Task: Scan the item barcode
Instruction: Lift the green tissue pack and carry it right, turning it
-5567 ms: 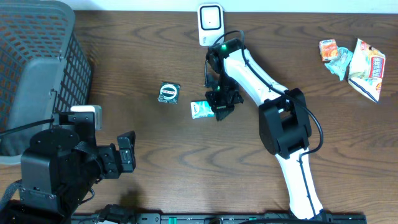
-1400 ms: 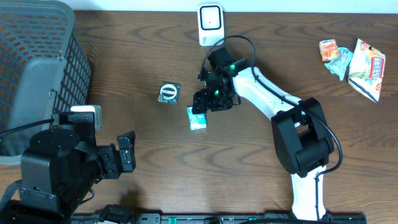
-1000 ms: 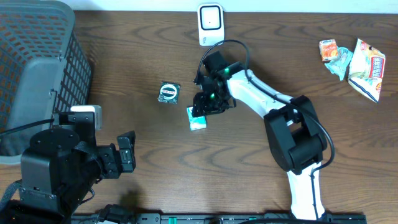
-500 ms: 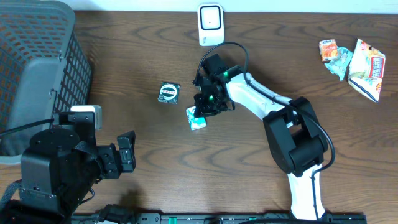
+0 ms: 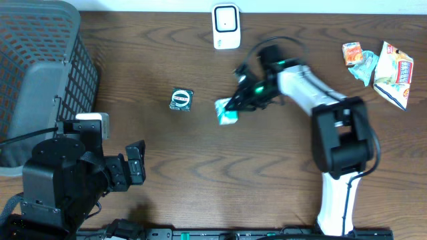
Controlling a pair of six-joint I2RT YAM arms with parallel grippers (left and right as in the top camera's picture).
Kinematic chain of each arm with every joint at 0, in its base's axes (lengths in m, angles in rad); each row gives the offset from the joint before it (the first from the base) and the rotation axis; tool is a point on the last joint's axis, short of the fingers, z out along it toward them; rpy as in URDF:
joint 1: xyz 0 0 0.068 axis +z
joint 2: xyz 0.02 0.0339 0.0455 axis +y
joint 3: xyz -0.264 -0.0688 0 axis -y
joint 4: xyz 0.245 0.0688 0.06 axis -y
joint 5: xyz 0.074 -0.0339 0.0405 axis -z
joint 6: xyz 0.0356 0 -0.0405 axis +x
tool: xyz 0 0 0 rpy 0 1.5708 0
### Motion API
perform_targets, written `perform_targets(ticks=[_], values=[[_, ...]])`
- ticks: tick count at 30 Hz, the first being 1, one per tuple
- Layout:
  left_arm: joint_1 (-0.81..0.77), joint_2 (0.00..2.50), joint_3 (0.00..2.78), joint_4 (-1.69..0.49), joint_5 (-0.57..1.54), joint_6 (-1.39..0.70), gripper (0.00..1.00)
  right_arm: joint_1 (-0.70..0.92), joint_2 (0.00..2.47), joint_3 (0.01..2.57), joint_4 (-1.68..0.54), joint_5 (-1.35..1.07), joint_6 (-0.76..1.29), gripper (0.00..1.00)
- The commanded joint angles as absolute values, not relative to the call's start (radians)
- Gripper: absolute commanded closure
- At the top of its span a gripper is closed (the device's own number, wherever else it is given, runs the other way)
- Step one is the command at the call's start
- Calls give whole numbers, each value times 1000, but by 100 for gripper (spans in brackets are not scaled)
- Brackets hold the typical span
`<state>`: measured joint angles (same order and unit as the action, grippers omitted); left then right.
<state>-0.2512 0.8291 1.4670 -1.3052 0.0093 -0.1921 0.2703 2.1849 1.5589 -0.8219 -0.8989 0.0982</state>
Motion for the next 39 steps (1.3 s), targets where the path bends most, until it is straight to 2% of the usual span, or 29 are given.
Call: perform_targets(ticks=[1, 7, 13, 24, 39], values=[[-248, 828, 1476, -1306, 7, -204, 2, 181, 2136, 1557, -850, -1240, -31, 99], [-248, 828, 1476, -1306, 7, -204, 2, 86, 2136, 1557, -908, -1307, -38, 99], [-248, 828, 1476, -1306, 7, -204, 2, 37, 2135, 1557, -961, -1562, -268, 99], [-248, 828, 1476, -1306, 7, -204, 2, 17, 2109, 1561, -962, -1562, -305, 99], [-248, 828, 1476, -1306, 7, -204, 2, 43, 1897, 1561, -999, -1562, -349, 99]])
